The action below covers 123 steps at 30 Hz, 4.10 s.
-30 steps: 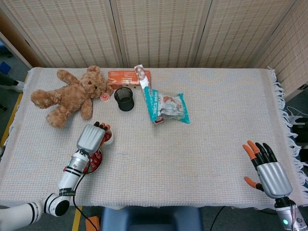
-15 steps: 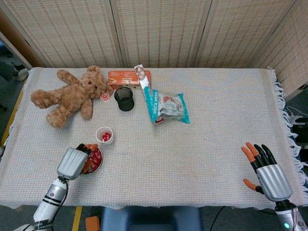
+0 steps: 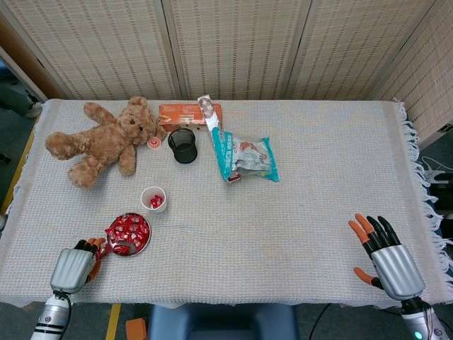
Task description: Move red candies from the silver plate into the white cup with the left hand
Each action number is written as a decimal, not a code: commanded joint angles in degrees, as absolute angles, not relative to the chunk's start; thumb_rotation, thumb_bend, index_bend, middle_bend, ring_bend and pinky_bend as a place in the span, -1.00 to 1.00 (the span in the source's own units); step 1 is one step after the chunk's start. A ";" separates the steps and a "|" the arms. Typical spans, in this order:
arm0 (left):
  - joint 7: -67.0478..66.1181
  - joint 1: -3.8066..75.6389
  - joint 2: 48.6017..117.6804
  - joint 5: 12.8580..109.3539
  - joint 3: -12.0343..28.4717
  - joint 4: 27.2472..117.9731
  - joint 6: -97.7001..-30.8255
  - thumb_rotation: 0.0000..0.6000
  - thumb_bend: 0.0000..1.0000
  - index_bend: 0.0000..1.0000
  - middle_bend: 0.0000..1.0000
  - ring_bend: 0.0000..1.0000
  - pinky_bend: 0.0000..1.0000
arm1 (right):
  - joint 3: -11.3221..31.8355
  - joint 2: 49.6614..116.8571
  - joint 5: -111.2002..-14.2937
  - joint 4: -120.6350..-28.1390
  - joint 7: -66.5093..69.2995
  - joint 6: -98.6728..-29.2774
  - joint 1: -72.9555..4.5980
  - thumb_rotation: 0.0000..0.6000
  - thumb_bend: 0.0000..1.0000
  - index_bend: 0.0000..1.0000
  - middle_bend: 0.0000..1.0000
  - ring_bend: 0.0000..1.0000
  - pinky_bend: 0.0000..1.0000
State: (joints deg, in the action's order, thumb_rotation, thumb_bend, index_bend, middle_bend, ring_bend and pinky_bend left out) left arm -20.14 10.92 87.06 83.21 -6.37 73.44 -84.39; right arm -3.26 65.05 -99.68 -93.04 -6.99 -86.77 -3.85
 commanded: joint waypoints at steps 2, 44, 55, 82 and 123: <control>-21.67 9.07 91.49 82.85 -5.61 66.35 -84.97 1.00 -0.24 -0.46 -0.31 -0.31 0.76 | -3.30 65.07 -99.76 -93.04 -7.08 -86.81 -3.81 1.00 -0.86 -1.00 -1.00 -1.00 -1.00; -26.39 8.27 98.12 86.22 -2.55 55.92 -82.46 1.00 -0.26 -0.14 -0.11 -0.13 0.85 | -3.02 65.11 -98.93 -93.12 -7.24 -86.03 -4.03 1.00 -0.87 -1.00 -1.00 -1.00 -1.00; -24.77 8.67 98.73 87.72 -2.34 55.78 -82.74 1.00 -0.24 -0.07 -0.01 -0.03 0.91 | -3.05 65.03 -98.65 -93.29 -7.49 -85.65 -4.09 1.00 -0.87 -1.00 -1.00 -1.00 -1.00; -17.97 9.88 98.22 90.30 -0.80 58.38 -84.82 1.00 -0.08 0.17 0.25 0.11 0.99 | -2.97 65.18 -98.24 -93.34 -7.83 -85.20 -4.24 1.00 -0.87 -1.00 -1.00 -1.00 -1.00; -39.35 33.28 97.47 77.78 14.55 74.28 -67.14 1.00 -0.16 -0.34 -0.20 -0.14 0.89 | -1.89 64.49 -96.45 -93.30 -6.43 -86.34 -3.76 1.00 -0.86 -1.00 -1.00 -1.00 -1.00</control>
State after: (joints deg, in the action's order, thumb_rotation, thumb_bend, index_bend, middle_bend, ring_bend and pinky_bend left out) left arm -39.44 33.20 97.47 77.86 14.69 74.44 -67.02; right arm -1.89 64.50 -96.46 -93.30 -6.43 -86.34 -3.76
